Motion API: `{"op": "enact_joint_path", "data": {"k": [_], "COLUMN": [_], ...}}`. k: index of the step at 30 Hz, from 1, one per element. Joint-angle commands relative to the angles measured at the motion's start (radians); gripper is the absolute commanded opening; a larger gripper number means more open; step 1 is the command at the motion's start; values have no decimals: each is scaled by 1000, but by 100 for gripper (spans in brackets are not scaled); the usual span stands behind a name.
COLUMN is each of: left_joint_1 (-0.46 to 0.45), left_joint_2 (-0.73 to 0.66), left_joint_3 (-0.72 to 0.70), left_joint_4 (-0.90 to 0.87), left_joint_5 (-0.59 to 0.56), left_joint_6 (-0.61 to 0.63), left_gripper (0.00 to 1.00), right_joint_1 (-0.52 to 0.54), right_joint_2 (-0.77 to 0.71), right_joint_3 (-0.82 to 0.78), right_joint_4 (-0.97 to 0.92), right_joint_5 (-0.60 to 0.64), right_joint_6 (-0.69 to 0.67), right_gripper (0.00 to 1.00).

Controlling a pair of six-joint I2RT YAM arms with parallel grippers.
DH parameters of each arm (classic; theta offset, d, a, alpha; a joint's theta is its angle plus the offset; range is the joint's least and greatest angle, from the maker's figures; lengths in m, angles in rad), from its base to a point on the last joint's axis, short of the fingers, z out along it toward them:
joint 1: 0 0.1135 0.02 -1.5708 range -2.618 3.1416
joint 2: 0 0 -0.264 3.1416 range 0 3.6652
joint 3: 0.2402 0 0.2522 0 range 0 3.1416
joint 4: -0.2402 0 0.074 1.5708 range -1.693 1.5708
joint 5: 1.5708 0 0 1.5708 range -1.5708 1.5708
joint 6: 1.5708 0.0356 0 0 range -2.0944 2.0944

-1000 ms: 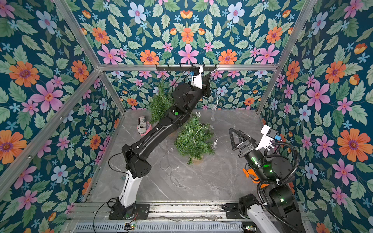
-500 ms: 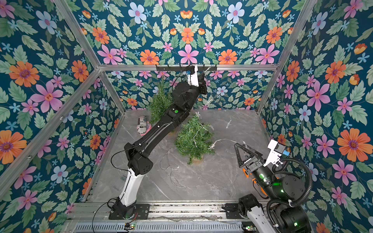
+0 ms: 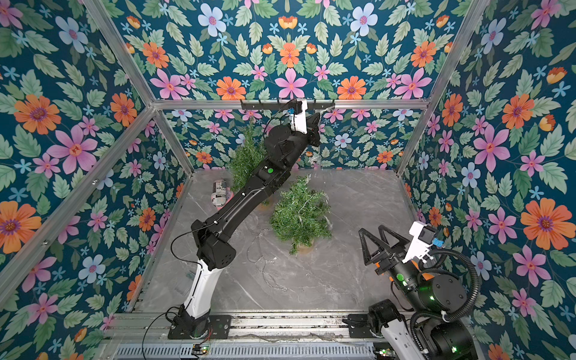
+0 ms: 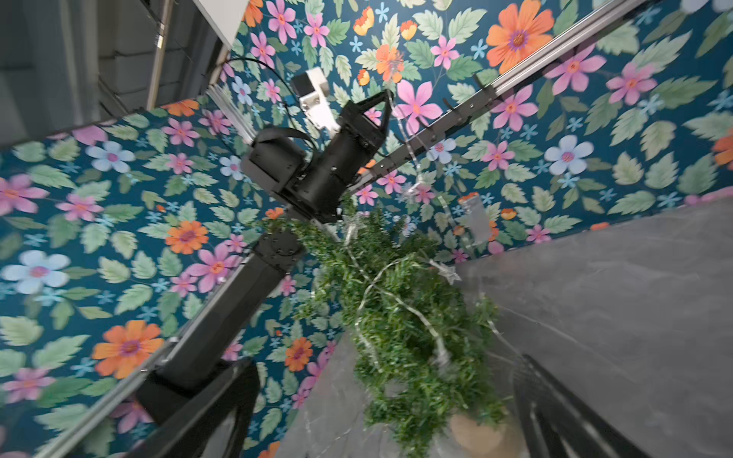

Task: Wrap string light around the christmas tree
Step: Wrap the light string around the Christmas tree.

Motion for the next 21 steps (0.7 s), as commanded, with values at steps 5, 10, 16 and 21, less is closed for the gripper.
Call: {"op": "enact_joint_path", "data": {"k": [5, 10, 16, 21], "left_joint_1": [-6, -6, -12, -13], "left_joint_2": [-51, -56, -62, -64], "left_joint_3": [-58, -62, -73, -78], "left_joint_4": [135, 142, 145, 139], "left_joint_5": [181, 190, 235, 255], "left_joint_6": [90, 98, 94, 94], "left_gripper": [0, 0, 0, 0], "right_joint_1": [0, -24, -278, -520], "right_joint_2": [166, 378, 601, 795], "right_joint_3": [-68, -56, 44, 113], "right_joint_4": [365, 605, 681, 864], "right_joint_5": [255, 268, -99, -532], "right_joint_6": [-432, -647, -526, -259], "right_gripper": [99, 99, 93, 76]}}
